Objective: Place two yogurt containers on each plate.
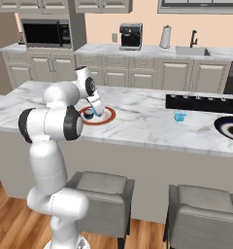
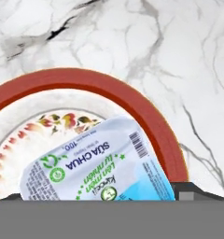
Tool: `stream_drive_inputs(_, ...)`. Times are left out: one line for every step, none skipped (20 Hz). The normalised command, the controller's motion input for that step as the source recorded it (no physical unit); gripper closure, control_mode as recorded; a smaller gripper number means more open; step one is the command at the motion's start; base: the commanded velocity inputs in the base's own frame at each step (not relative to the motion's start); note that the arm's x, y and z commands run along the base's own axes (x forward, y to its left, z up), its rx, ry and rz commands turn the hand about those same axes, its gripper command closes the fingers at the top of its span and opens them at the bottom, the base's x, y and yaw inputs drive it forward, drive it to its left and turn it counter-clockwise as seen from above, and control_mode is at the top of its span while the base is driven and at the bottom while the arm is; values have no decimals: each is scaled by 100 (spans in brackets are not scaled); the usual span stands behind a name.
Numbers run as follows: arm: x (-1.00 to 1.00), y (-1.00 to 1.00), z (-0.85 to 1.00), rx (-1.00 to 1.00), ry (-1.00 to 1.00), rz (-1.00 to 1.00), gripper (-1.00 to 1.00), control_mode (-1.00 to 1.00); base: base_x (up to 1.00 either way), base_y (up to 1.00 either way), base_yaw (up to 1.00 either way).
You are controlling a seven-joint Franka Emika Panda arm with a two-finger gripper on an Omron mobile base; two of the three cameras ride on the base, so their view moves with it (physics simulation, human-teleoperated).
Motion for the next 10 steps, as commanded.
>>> stream_drive_inputs(19, 0, -16, 3, 5, -15, 100, -100, 0, 0, 0)
stream_drive_inputs(14, 0, -17, 4, 5, -15, 100, -100, 0, 0, 0)
stream_drive_inputs(13, 0, -20, 4, 4, -15, 100, -100, 0, 0, 0)
stream_drive_inputs(15, 0, -21, 6, 4, -14, 100, -100, 0, 0, 0)
stream_drive_inputs(22, 0, -21, 6, 4, -13, 100, -100, 0, 0, 0)
stream_drive_inputs(21, 0, -22, 4, 5, -13, 100, -100, 0, 0, 0)
stream_drive_inputs(21, 0, -24, 4, 5, -14, 100, -100, 0, 0, 0)
stream_drive_inputs(18, 0, -24, 5, 6, -13, 100, -100, 0, 0, 0)
stream_drive_inputs(17, 0, -24, 5, 8, -12, 100, -100, 0, 0, 0)
stream_drive_inputs(17, 0, -22, 4, 7, -12, 100, -100, 0, 0, 0)
